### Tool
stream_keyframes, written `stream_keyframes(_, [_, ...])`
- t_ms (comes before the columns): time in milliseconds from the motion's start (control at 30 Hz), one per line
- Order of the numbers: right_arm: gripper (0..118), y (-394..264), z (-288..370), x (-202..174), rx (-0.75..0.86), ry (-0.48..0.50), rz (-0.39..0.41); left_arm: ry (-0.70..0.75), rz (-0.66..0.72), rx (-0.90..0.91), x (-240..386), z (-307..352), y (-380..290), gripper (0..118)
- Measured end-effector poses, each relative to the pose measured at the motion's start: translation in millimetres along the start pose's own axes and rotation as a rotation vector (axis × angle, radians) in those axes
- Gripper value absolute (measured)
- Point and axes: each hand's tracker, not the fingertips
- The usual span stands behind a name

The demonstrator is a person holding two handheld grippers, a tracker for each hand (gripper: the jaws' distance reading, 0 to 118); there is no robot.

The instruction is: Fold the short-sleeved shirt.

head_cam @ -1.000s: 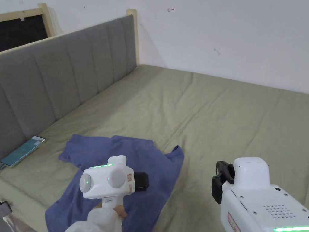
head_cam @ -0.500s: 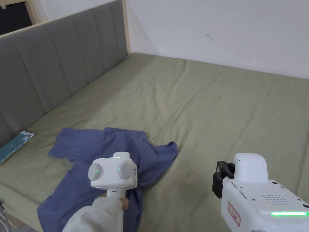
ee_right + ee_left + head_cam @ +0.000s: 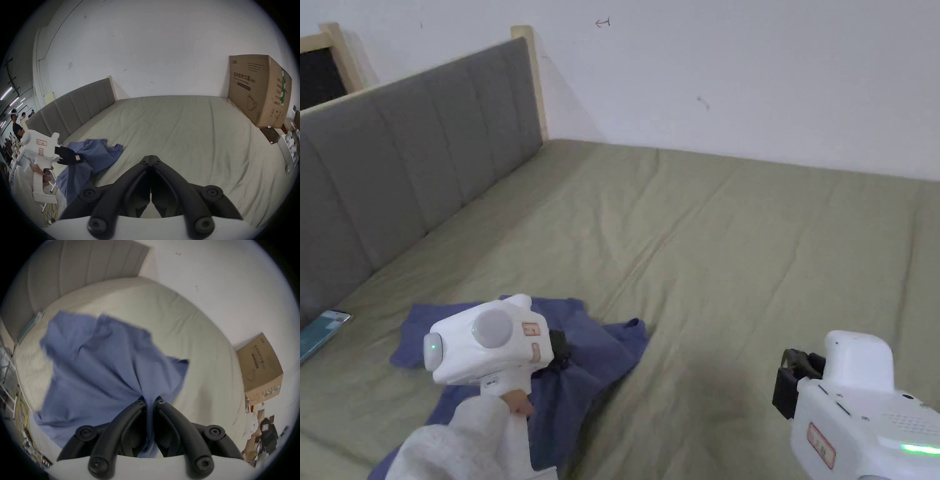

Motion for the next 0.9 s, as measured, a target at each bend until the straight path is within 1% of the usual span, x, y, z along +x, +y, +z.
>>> stream_keyframes(100, [0, 8.1, 13.2, 22.6, 0.043, -0.042, -0.033, -0.124, -0.04, 0.027, 45.8, 19.4, 8.8, 6])
stream_keyframes(200, [0, 19.1, 34.8, 47.7, 0.102, -0.11, -0.051, -0.253, -0.097, 0.04, 105.0, 33.4, 7.5, 6])
stream_keyframes(300, [0, 30.8, 63.8, 76.2, 0.168, -0.202, -0.073, -0.387, -0.204, 0.023, 179.9, 44.9, -5.7, 6])
stream_keyframes(433, [0, 39.4, 107.6, 122.3, 0.248, -0.339, -0.12, -0.601, -0.399, -0.01, 277.3, 67.5, -48.3, 6])
stream_keyframes(467, [0, 40.0, 118.1, 132.4, 0.261, -0.368, -0.132, -0.634, -0.418, -0.029, 295.9, 71.2, -60.7, 6])
stream_keyframes(533, [0, 37.5, 139.0, 156.9, 0.287, -0.435, -0.155, -0.7, -0.518, -0.073, 335.1, 72.5, -90.8, 6])
stream_keyframes(567, [0, 35.6, 148.4, 166.5, 0.293, -0.463, -0.167, -0.718, -0.53, -0.104, 350.0, 69.0, -103.9, 6])
stream_keyframes(633, [0, 28.3, 165.0, 180.8, 0.299, -0.525, -0.202, -0.714, -0.633, -0.15, 379.3, 52.5, -140.9, 6])
stream_keyframes(667, [0, 23.2, 170.2, 188.5, 0.286, -0.543, -0.214, -0.669, -0.64, -0.17, 387.1, 42.3, -159.7, 6])
stream_keyframes(700, [0, 16.5, 174.1, 196.4, 0.27, -0.566, -0.226, -0.642, -0.676, -0.209, 393.2, 27.0, -180.3, 6])
stream_keyframes(767, [0, 2.2, 177.0, 207.9, 0.227, -0.596, -0.246, -0.612, -0.729, -0.312, 397.7, -9.1, -220.0, 6])
stream_keyframes(800, [0, -5.7, 177.0, 213.4, 0.203, -0.61, -0.26, -0.54, -0.754, -0.368, 397.3, -28.3, -240.5, 6])
stream_keyframes(833, [0, -13.3, 176.7, 218.0, 0.182, -0.611, -0.27, -0.494, -0.736, -0.432, 392.2, -45.6, -258.0, 6])
stream_keyframes(867, [0, -19.7, 175.7, 221.5, 0.163, -0.613, -0.278, -0.498, -0.739, -0.468, 387.1, -58.9, -271.4, 6])
stream_keyframes(900, [0, -27.6, 172.0, 229.5, 0.145, -0.619, -0.287, -0.463, -0.737, -0.496, 381.7, -68.8, -284.4, 6])
